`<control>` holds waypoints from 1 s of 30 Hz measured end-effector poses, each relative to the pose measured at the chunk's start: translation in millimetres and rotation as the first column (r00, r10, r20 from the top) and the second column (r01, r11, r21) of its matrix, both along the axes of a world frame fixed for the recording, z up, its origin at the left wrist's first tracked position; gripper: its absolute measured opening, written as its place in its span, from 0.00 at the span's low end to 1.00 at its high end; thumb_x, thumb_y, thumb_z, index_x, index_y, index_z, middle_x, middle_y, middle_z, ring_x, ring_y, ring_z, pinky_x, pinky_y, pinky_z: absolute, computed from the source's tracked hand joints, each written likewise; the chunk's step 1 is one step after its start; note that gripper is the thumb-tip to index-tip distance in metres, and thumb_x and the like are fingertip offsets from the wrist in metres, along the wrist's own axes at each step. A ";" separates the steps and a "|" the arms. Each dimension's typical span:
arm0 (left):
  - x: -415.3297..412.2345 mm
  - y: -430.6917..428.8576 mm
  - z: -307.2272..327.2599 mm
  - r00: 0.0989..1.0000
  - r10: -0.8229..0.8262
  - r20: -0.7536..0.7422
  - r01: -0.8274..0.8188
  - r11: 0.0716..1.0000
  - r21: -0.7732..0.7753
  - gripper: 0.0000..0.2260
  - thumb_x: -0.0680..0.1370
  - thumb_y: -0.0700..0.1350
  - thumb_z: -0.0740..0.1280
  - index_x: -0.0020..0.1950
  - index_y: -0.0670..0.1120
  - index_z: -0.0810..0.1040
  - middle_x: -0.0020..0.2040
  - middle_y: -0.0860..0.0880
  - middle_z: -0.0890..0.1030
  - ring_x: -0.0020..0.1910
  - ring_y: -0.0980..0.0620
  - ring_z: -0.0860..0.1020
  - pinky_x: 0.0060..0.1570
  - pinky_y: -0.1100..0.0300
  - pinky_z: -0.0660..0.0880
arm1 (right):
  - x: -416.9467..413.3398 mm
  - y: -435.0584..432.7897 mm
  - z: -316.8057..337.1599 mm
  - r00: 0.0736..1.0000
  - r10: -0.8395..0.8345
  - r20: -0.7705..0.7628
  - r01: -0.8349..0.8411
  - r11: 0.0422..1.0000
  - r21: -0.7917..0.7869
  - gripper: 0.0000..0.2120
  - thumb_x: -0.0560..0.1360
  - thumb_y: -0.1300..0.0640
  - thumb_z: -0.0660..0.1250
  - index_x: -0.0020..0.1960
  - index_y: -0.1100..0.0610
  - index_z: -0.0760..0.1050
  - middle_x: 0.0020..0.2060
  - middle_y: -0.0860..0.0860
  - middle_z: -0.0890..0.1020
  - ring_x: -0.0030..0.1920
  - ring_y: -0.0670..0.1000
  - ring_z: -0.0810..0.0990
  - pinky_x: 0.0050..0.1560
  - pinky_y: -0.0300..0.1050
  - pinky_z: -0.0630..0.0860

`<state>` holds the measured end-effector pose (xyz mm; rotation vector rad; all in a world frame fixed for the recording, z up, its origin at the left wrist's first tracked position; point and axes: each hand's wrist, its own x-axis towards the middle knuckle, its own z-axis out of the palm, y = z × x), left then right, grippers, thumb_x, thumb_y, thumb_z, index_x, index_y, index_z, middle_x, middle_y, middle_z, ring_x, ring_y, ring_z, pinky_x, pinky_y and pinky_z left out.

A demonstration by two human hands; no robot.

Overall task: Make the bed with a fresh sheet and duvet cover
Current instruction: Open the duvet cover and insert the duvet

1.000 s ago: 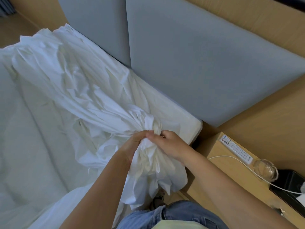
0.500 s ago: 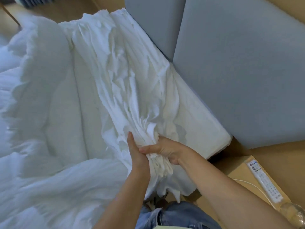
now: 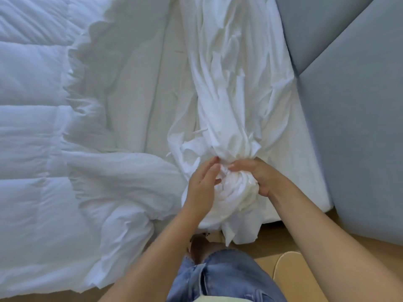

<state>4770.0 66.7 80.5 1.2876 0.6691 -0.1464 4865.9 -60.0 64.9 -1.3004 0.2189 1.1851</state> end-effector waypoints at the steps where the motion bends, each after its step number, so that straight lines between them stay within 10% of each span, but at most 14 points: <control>1: -1.7 7.0 -11.9 0.999 -0.029 -0.027 0.030 0.999 0.027 0.10 0.80 0.42 0.61 0.58 0.49 0.78 0.58 0.49 0.80 0.58 0.51 0.77 0.61 0.54 0.73 | -2.2 -0.3 -0.1 1.000 0.018 -0.006 -0.018 0.999 -0.032 0.15 0.63 0.67 0.71 0.49 0.64 0.79 0.40 0.57 0.84 0.41 0.54 0.84 0.40 0.45 0.81; 6: -7.2 19.0 -45.7 0.926 -0.337 -0.168 0.348 0.937 0.036 0.12 0.81 0.43 0.57 0.59 0.50 0.77 0.54 0.52 0.81 0.55 0.52 0.77 0.57 0.60 0.72 | -24.0 8.1 -18.5 0.999 -0.033 -0.042 0.029 0.996 -0.080 0.14 0.62 0.67 0.70 0.48 0.64 0.79 0.41 0.58 0.84 0.41 0.54 0.84 0.41 0.46 0.81; 11: -28.6 -12.0 -64.6 0.934 -0.182 -0.309 0.037 0.906 -0.422 0.15 0.82 0.58 0.52 0.48 0.54 0.76 0.42 0.55 0.80 0.42 0.61 0.77 0.35 0.73 0.73 | -52.8 13.3 -45.8 0.961 -0.253 -0.109 0.231 0.956 -0.180 0.13 0.61 0.65 0.70 0.45 0.67 0.78 0.38 0.60 0.82 0.38 0.56 0.83 0.37 0.46 0.80; 19: -18.5 -29.4 -109.4 0.927 -0.227 -0.297 0.002 0.797 -0.604 0.18 0.78 0.64 0.56 0.48 0.56 0.80 0.48 0.53 0.84 0.52 0.55 0.80 0.61 0.58 0.72 | -50.4 -12.3 -65.7 0.919 -0.340 -0.199 0.303 0.933 -0.194 0.27 0.46 0.60 0.83 0.44 0.66 0.81 0.39 0.61 0.83 0.40 0.58 0.84 0.39 0.48 0.80; 23: -31.2 26.5 -115.7 0.900 -0.412 -0.139 0.423 0.904 0.062 0.16 0.77 0.59 0.60 0.48 0.49 0.79 0.41 0.57 0.79 0.42 0.59 0.76 0.46 0.63 0.72 | -59.0 9.8 -73.9 0.952 -0.292 -0.088 0.263 0.932 -0.249 0.10 0.65 0.69 0.71 0.46 0.65 0.78 0.39 0.59 0.83 0.41 0.56 0.83 0.40 0.46 0.80; 27: -34.8 98.1 -140.3 0.840 -0.540 -0.046 0.279 0.358 0.891 0.13 0.74 0.46 0.62 0.52 0.42 0.81 0.45 0.48 0.83 0.46 0.46 0.80 0.44 0.56 0.76 | -67.0 37.4 -80.3 0.990 -0.123 0.075 0.142 0.908 -0.394 0.09 0.71 0.71 0.66 0.47 0.60 0.79 0.36 0.51 0.84 0.38 0.51 0.84 0.35 0.41 0.79; 30: -19.3 138.0 -176.5 0.669 -0.714 -0.208 0.325 0.029 0.945 0.16 0.68 0.41 0.71 0.54 0.38 0.79 0.48 0.41 0.82 0.50 0.40 0.80 0.56 0.46 0.74 | -72.6 52.8 -89.7 0.988 -0.053 0.142 0.112 0.889 -0.445 0.11 0.71 0.71 0.67 0.47 0.57 0.79 0.35 0.47 0.85 0.38 0.47 0.84 0.34 0.38 0.78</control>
